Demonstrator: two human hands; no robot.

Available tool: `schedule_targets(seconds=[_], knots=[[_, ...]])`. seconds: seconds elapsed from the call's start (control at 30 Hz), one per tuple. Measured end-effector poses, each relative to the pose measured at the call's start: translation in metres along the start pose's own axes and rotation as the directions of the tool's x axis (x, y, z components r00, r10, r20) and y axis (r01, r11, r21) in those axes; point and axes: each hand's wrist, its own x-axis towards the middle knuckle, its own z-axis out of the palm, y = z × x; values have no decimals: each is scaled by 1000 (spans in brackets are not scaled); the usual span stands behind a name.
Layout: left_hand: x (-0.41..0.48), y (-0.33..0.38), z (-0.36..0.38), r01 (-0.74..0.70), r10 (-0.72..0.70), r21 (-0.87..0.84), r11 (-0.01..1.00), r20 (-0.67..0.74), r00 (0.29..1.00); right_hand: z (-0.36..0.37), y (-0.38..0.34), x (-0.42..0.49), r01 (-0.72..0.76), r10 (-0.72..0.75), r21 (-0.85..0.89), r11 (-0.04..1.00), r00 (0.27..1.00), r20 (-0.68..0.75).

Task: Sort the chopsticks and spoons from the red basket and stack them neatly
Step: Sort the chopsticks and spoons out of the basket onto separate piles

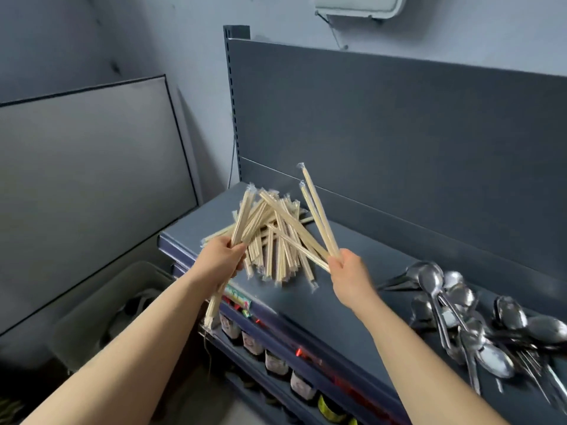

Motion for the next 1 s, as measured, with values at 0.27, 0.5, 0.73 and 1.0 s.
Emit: schedule_targets(seconds=[0.27,0.5,0.73,1.0], knots=[[110,6,12,-76,70,261,962,32,997,36,-18,75,-63,63,-4,998,998,-18],[164,-8,21,-342,301,415,843,161,940,64,-19,99,-135,128,-159,978,990,-53],[195,-23,24,-568,479,432,700,306,823,75,-35,84,-133,93,-390,911,988,-120],[205,-27,15,-610,436,532,588,427,793,96,-40,66,-278,155,-528,803,951,-266]])
